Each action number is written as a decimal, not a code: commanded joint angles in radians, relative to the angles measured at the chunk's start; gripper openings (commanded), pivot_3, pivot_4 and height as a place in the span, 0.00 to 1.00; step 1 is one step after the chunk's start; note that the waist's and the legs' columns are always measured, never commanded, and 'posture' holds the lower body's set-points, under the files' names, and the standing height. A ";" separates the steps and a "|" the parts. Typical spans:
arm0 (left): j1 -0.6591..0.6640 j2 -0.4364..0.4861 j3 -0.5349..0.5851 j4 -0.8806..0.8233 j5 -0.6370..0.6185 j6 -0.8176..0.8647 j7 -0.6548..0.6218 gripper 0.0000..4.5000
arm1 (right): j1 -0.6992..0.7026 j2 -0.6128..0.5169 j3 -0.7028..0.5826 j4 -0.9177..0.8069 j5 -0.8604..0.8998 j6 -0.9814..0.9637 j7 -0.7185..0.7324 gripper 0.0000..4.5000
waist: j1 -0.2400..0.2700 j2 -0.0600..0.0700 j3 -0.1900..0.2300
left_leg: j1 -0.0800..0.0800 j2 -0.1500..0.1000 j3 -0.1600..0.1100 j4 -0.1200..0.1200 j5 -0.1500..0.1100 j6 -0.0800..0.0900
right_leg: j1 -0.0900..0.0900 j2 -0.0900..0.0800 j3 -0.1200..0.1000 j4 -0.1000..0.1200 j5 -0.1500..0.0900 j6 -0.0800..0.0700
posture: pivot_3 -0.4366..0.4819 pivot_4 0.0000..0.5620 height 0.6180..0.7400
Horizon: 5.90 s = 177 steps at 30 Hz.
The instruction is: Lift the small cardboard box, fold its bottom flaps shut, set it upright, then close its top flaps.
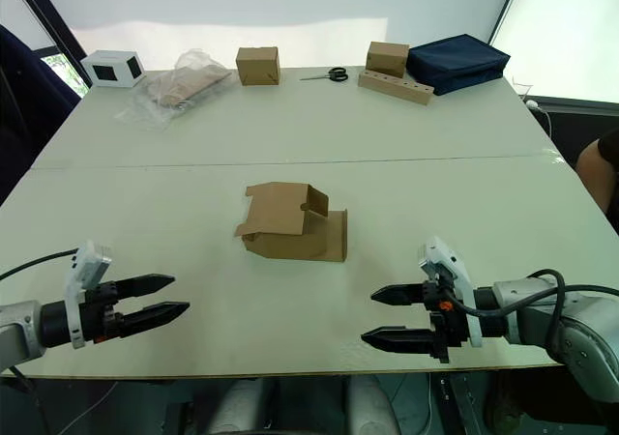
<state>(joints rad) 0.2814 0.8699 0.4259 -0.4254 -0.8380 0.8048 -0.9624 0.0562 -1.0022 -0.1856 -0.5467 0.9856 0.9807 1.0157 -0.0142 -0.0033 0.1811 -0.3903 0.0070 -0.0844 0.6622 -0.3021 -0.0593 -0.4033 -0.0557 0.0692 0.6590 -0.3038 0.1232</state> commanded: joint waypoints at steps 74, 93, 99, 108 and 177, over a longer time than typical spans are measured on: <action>-1.391 -0.392 -0.552 1.519 0.425 0.252 -0.533 1.00 | -0.146 0.132 -0.027 -0.147 0.153 -0.007 -0.420 0.99 | -0.006 -0.001 0.000 | -0.002 -0.001 -0.001 0.004 0.000 0.000 | -0.003 0.002 -0.001 0.005 0.000 0.000 | 0.48 0.27 1.00; -1.396 -0.442 -0.502 1.501 0.464 0.240 -0.578 0.01 | -0.144 0.142 -0.002 -0.134 0.127 -0.022 -0.427 1.00 | -0.003 -0.001 0.000 | -0.002 -0.001 -0.001 0.004 0.000 0.000 | -0.002 0.002 0.000 0.006 0.000 0.000 | 0.48 0.27 1.00; -1.345 -0.430 -0.485 1.410 0.454 0.196 -0.567 0.01 | -0.154 0.143 0.001 -0.118 0.111 -0.029 -0.419 1.00 | -0.005 -0.001 0.000 | -0.002 -0.001 -0.001 0.004 0.000 0.000 | -0.002 0.002 0.000 0.006 0.000 0.000 | 0.48 0.27 1.00; -1.204 -0.397 -0.334 0.961 0.338 0.072 -0.477 0.01 | -0.281 0.239 -0.128 0.020 0.179 -0.100 -0.510 1.00 | -0.003 -0.001 0.000 | -0.002 0.000 -0.002 0.004 0.001 -0.001 | -0.002 0.001 0.000 0.006 0.000 0.000 | 0.48 0.27 1.00; -1.292 -0.349 -0.334 0.641 0.118 0.003 -0.304 0.00 | -0.752 0.637 0.008 0.169 -0.022 -0.246 -0.634 0.00 | -0.033 0.000 0.000 | -0.002 0.000 -0.001 0.003 0.003 -0.005 | -0.005 0.001 0.000 0.006 0.000 0.000 | 0.48 0.27 1.00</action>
<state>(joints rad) -0.9880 0.5077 0.0925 0.2311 -0.7267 0.8338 -1.2510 -0.6878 -0.3589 -0.1604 -0.3168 0.9193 0.7254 0.3722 -0.0473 -0.0029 0.1809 -0.3924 0.0065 -0.0853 0.6648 -0.2994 -0.0640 -0.4081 -0.0548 0.0692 0.6651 -0.3039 0.1232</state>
